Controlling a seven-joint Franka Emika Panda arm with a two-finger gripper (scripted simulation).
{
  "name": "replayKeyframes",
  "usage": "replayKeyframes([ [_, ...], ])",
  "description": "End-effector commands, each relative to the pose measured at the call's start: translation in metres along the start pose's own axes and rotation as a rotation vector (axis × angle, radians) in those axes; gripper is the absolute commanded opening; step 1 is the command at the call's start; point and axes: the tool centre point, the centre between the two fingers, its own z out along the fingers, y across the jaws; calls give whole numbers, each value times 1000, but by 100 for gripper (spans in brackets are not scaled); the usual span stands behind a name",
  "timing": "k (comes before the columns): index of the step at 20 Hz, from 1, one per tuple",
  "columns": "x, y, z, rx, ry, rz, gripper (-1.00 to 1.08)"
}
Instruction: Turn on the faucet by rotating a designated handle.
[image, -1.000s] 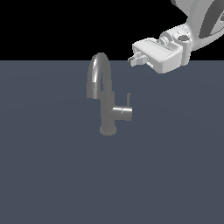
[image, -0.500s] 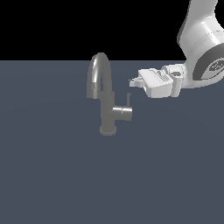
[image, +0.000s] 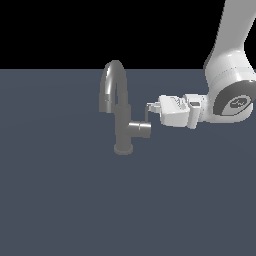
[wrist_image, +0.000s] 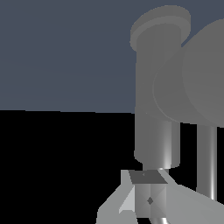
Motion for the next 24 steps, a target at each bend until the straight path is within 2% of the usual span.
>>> replayKeyframes([
  [1,5,0,1,15,-12,13,-100],
  [8,6,0,1,20,-16,18,-100],
  [24,-4,49,3,22,-19,20,-100],
])
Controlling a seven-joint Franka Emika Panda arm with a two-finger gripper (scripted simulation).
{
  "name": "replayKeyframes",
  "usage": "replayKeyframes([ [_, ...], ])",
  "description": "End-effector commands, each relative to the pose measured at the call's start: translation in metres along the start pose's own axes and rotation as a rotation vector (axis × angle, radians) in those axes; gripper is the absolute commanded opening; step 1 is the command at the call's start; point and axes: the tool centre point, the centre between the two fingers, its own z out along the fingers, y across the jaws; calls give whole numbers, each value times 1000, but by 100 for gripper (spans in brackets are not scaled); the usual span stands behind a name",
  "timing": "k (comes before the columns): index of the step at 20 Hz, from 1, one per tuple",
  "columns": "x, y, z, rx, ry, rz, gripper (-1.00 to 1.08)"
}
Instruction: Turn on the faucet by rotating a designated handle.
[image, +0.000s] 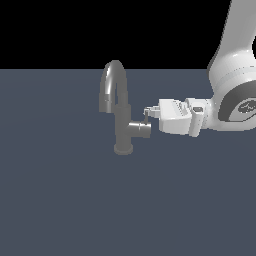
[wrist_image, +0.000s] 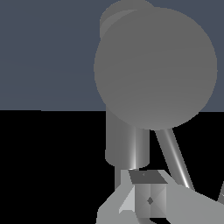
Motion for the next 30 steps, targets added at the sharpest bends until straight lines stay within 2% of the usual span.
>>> replayKeyframes([
  [1,-4,12,0,-5,-5,3,-100],
  [3,-3,5,0,-2,-2,-2,-100],
  [15,25,56,-1,-5,-5,3,-100],
  [16,25,56,-1,-5,-5,3,-100],
  [17,13,43,1,-2,-3,-25,-100],
  [28,77,68,0,-5,-6,1,-100],
  [29,77,68,0,-5,-6,1,-100],
  [30,57,57,1,-9,-13,-34,-100],
])
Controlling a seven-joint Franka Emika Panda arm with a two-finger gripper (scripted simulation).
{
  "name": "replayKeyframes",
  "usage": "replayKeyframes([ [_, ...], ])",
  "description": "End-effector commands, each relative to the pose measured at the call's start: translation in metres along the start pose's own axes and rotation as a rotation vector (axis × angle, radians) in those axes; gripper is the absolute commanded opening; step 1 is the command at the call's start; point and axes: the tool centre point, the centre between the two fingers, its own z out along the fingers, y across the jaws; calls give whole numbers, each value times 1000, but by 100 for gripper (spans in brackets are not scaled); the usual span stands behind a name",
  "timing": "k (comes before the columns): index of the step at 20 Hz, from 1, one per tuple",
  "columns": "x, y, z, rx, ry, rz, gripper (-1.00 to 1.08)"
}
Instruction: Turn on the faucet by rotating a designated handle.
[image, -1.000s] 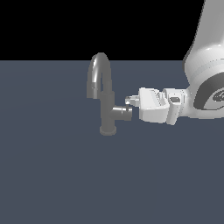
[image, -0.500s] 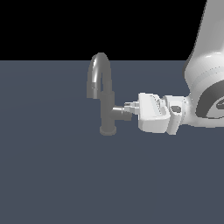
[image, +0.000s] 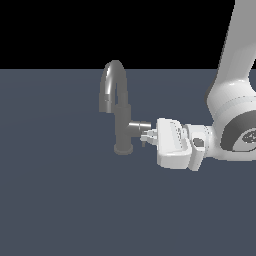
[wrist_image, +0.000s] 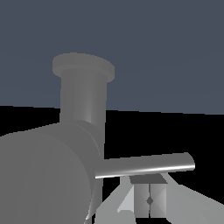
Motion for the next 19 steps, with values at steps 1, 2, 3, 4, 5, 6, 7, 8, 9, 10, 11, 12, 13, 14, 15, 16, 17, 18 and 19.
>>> replayKeyframes([
  [1,4,-1,0,0,1,1,-100],
  [2,8,-2,0,0,1,3,-100],
  [3,12,-3,0,1,1,5,-100],
  [4,16,-4,0,1,2,7,-100],
  [5,19,-5,-1,1,2,9,-100],
  [6,23,-6,-1,1,3,12,-100],
  [7,27,-7,-1,1,3,14,-100],
  [8,31,-8,-1,2,3,16,-100],
  [9,35,-9,-1,2,4,18,-100],
  [10,39,-10,-1,2,4,20,-100],
  [11,43,-11,-1,2,5,21,-100],
  [12,46,-12,-1,2,5,23,-100],
  [13,50,-13,-2,3,5,25,-100],
  [14,54,-14,-2,3,6,27,-100],
  [15,58,-15,-2,3,6,29,-100],
  [16,61,-16,-2,3,6,31,-100],
  [17,65,-16,-2,3,7,33,-100],
  [18,69,-17,-2,4,7,35,-100],
  [19,69,-17,-2,4,7,35,-100],
])
